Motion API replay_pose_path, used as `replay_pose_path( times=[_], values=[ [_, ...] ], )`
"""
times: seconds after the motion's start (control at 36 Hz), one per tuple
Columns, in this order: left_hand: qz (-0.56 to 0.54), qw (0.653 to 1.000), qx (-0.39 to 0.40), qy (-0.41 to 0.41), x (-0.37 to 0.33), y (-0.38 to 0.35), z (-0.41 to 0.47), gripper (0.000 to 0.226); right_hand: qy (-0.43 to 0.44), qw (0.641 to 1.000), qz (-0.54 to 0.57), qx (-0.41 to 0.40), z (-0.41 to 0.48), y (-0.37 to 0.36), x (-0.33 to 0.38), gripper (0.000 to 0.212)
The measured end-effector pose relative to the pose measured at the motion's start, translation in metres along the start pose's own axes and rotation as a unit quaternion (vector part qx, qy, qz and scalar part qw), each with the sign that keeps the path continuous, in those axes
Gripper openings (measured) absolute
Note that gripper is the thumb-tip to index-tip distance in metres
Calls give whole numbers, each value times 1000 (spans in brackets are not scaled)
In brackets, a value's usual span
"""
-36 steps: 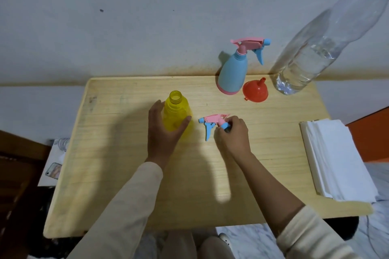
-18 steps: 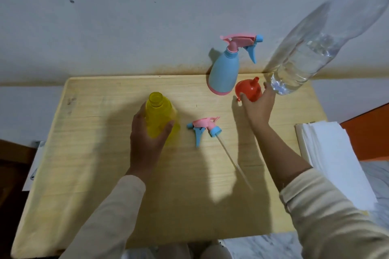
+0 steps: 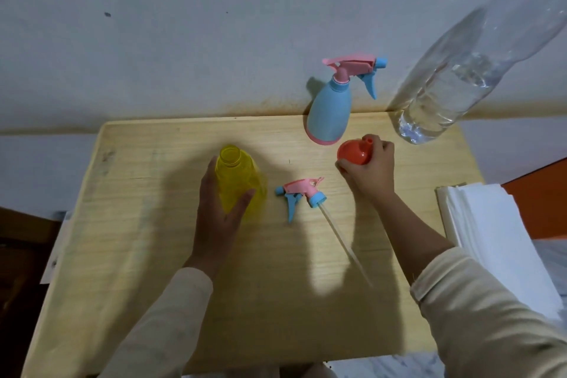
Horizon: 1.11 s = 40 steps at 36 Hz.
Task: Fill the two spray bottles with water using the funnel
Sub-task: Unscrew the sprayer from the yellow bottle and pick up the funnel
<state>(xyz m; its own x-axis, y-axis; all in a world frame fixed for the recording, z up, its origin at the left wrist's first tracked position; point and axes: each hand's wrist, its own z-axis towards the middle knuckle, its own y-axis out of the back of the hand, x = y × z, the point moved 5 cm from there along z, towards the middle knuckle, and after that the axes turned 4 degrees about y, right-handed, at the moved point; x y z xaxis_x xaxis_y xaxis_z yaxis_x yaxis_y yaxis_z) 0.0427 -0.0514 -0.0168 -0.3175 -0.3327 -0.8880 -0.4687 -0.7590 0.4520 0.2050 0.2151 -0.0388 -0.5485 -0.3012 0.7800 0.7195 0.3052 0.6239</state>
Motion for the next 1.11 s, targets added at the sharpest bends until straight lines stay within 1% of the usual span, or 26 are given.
replay_pose_path(
  times=[0.08, 0.19, 0.28, 0.42, 0.5, 0.64, 0.72, 0.89, 1.0, 1.11],
  values=[
    [-13, 1000, 6, -1, 1, -1, 1, 82, 7, 1000, -5, 11, -11, 2, -2, 73],
    [-16, 1000, 12, 1, 2, -2, 3, 81, 16, 1000, 12, 13, -23, 4, -2, 64],
    [-10, 1000, 9, -2, 2, -2, 2, 79, 32, 999, 1, 31, -31, 4, 0, 62],
    [-11, 1000, 8, -11, 0, -1, 1, 77, 71, 992, -17, 104, -42, -2, -1, 72],
    [-12, 1000, 6, -17, 0, -1, 1, 76, 55, 990, -5, 128, -45, 0, -4, 78],
    [-10, 1000, 4, -21, -1, -3, 0, 72, 22, 992, 23, 123, -46, 11, -3, 80],
    [-11, 1000, 7, -20, -3, -3, -1, 72, 13, 992, 38, 120, -50, 16, 0, 76],
    [-12, 1000, 13, -21, -3, -3, -1, 71, 12, 994, 79, 69, -57, 27, 18, 67],
    [-12, 1000, 15, -18, -3, -3, -2, 71, 19, 992, 112, 47, -58, 30, 32, 71],
    [-16, 1000, 19, -20, -3, -2, -1, 70, 32, 989, 124, 69, -60, 27, 47, 75]
  ],
)
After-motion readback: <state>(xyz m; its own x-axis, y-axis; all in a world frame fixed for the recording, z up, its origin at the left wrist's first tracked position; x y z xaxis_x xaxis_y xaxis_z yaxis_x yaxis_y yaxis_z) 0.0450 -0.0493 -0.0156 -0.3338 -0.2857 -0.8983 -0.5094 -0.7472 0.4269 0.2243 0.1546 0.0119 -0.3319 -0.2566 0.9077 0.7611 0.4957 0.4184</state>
